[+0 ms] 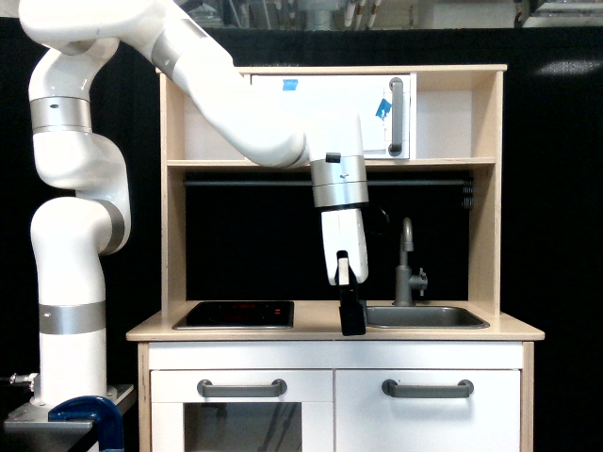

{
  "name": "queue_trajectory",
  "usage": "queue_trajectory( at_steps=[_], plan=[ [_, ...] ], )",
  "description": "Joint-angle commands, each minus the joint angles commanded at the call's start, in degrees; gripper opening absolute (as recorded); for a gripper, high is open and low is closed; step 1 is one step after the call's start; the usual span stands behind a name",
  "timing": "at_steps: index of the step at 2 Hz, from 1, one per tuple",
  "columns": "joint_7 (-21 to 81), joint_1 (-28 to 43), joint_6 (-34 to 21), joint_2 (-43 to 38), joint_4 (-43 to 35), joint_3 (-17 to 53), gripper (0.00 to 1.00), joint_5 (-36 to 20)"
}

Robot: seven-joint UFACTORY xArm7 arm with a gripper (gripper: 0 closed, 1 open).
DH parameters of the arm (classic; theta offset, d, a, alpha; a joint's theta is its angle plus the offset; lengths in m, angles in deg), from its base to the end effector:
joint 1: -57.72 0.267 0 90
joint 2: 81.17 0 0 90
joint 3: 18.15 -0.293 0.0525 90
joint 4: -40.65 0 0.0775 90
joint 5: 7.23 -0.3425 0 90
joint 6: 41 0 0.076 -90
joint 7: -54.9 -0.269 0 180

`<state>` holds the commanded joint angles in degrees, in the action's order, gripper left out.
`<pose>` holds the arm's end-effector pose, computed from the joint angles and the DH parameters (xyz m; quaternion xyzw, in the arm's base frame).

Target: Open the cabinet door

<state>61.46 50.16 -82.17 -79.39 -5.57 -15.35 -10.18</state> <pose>0.4510 -0.0760 0.1320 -0.9967 0.0514 -0.0616 0.0099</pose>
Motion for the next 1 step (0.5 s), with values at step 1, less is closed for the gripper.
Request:
queue_trajectory(
  at_steps=[1],
  plan=[
    [11.2, -0.6, -1.9, -12.3, -13.9, -1.7, 1.00, -6.7]
  ],
)
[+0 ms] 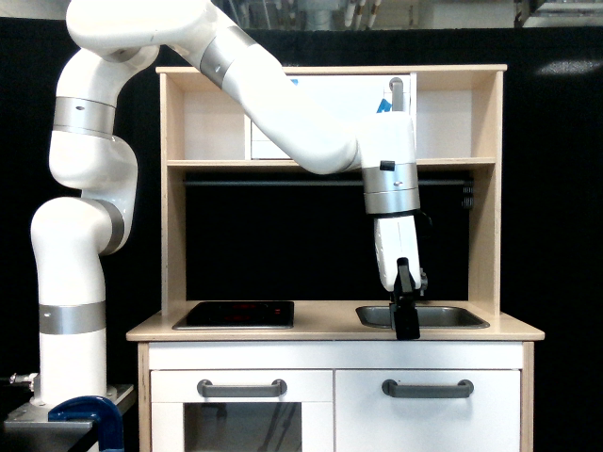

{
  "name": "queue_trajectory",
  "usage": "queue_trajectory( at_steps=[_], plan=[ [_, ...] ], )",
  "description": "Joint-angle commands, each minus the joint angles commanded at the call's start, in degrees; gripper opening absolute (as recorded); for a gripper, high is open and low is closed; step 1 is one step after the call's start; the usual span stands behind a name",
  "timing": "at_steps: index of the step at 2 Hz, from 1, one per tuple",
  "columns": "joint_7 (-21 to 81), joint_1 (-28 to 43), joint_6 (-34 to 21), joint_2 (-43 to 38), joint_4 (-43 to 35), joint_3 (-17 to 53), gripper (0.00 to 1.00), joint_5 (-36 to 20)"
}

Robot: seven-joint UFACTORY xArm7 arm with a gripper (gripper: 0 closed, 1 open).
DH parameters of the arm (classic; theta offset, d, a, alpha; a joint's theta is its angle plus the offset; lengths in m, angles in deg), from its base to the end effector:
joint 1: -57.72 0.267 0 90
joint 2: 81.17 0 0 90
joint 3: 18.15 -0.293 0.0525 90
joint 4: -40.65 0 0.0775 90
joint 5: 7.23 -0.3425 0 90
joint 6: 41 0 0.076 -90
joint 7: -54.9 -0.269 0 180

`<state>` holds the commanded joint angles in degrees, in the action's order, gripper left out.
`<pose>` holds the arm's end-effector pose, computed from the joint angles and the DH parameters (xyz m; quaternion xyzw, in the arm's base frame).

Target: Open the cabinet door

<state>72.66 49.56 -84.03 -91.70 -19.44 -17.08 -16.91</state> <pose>0.5200 -0.0630 0.1250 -0.9965 -0.0161 -0.0691 0.0444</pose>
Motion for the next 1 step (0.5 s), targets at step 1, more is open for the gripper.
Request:
queue_trajectory(
  at_steps=[1],
  plan=[
    [12.5, -4.2, -3.5, -6.4, -8.4, -3.1, 1.00, -11.6]
  ],
)
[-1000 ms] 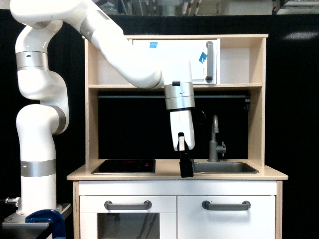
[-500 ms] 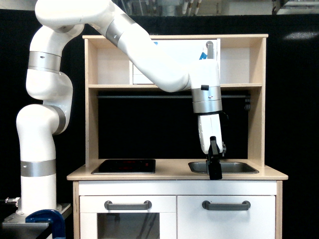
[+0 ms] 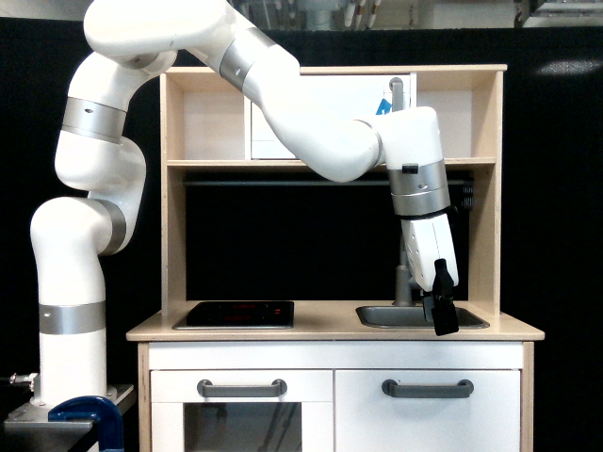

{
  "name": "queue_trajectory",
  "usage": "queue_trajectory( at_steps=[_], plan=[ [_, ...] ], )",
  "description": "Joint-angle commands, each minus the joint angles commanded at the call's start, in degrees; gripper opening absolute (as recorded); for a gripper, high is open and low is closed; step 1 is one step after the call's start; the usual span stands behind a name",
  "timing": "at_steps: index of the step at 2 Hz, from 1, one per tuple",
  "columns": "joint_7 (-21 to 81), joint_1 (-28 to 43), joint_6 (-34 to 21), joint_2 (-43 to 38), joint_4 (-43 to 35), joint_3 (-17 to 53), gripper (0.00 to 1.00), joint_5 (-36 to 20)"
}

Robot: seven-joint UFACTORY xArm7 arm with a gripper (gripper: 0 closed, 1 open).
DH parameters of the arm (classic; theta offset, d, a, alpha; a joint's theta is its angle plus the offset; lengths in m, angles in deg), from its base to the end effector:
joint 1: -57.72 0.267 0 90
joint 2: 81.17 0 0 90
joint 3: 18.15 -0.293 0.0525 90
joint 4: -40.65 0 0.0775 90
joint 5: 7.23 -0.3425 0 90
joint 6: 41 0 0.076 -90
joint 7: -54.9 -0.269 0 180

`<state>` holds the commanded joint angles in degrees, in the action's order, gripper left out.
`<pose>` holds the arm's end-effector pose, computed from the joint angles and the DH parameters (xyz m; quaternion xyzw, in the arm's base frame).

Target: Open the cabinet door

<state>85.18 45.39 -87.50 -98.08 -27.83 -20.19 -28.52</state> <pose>0.5580 -0.0480 0.1269 -0.9873 -0.0500 -0.0905 0.1207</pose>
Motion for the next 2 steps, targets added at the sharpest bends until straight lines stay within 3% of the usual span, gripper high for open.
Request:
queue_trajectory(
  at_steps=[1, 2],
  plan=[
    [6.8, -3.5, -10.3, -6.2, -8.2, -2.1, 1.00, -3.8],
    [23.6, -8.5, -24.9, -15.5, -19.8, -5.9, 1.00, -3.0]
  ],
)
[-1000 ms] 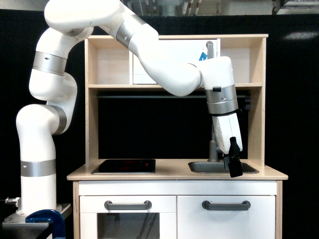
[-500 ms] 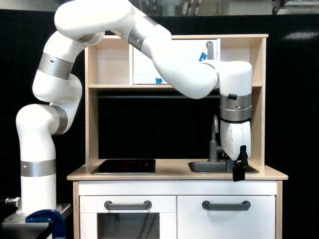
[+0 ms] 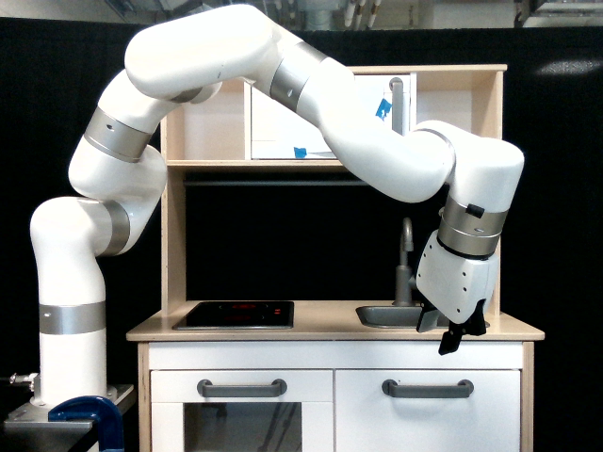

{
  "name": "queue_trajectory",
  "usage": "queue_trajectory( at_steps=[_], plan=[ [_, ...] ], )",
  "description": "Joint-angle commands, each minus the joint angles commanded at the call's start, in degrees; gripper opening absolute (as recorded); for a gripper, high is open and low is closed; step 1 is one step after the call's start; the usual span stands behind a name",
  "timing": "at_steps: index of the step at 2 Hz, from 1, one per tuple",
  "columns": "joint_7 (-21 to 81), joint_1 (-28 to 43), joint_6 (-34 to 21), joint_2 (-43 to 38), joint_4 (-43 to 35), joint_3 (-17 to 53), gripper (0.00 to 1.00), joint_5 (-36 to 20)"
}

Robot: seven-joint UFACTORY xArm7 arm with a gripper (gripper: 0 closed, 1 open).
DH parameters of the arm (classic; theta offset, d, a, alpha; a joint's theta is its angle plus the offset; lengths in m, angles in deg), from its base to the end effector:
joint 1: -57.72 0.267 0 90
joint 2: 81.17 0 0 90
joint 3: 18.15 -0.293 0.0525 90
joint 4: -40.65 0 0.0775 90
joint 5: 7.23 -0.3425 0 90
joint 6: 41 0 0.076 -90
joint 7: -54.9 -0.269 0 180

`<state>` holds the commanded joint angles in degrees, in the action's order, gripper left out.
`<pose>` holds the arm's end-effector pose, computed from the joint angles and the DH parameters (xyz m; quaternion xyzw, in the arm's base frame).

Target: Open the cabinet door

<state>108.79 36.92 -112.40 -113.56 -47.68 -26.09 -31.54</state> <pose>0.5520 -0.0280 0.1059 -0.9339 -0.2444 -0.0155 0.2605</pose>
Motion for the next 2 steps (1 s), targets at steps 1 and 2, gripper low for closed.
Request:
queue_trajectory(
  at_steps=[1, 2],
  plan=[
    [-23.4, 2.5, 10.5, 8.2, 11.2, 4.3, 1.00, -2.9],
    [-23.9, 3.0, 12.2, 9.2, 13.5, 3.8, 1.00, -2.8]
  ],
)
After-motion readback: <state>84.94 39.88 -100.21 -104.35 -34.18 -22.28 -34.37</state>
